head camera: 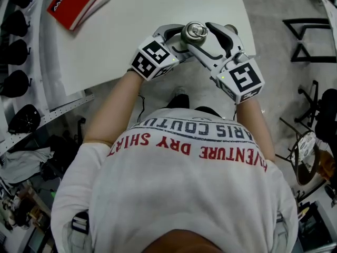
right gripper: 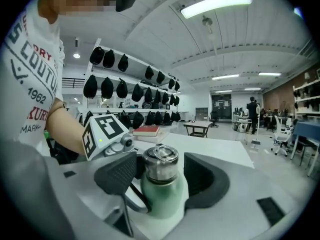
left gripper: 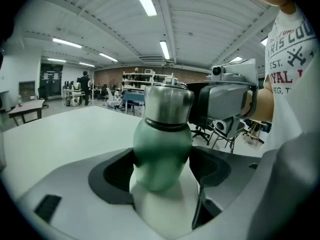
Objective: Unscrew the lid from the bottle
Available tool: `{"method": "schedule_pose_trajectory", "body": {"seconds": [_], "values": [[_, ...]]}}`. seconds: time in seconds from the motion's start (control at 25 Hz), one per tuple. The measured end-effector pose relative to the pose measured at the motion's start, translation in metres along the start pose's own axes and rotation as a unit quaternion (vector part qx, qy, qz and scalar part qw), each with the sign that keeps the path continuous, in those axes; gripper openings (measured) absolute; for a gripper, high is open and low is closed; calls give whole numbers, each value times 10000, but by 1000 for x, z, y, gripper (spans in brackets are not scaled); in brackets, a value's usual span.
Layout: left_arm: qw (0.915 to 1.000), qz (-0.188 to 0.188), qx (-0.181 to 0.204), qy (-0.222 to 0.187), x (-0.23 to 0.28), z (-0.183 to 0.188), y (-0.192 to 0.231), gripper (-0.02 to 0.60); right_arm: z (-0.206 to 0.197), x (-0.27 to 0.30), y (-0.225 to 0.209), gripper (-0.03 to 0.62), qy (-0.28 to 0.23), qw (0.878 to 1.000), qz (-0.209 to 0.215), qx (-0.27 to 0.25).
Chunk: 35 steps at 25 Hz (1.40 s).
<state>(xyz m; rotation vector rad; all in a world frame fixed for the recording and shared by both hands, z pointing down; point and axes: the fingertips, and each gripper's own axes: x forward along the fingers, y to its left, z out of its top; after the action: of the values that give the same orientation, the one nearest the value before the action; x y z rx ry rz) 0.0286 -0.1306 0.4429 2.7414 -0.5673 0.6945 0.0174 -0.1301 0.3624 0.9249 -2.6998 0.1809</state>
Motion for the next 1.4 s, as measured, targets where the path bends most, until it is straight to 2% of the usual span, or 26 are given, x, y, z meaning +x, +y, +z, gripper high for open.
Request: {"method": "schedule_pose_trajectory", "body": {"seconds": [0.44, 0.72, 1.04, 1.24, 1.4], "values": [[9971, 669, -257, -249, 0, -1, 2, 364, -4, 8, -2, 267, 135, 9972, -708, 195], [9954, 831, -314, -353, 0, 0, 2, 364, -3, 9, -3, 244, 125, 9965, -792, 240], [9969, 700, -217, -302, 0, -1, 2, 364, -5, 10, -2, 239, 198, 9981, -555, 175], [9992, 352, -20, -183, 2, 0, 0, 364, -6, 7, -5, 239, 217, 9991, -348, 98], [9999, 10, 164, -35, 3, 1, 1, 364, -5, 8, -5, 239, 233, 9997, -3, -10]]}}
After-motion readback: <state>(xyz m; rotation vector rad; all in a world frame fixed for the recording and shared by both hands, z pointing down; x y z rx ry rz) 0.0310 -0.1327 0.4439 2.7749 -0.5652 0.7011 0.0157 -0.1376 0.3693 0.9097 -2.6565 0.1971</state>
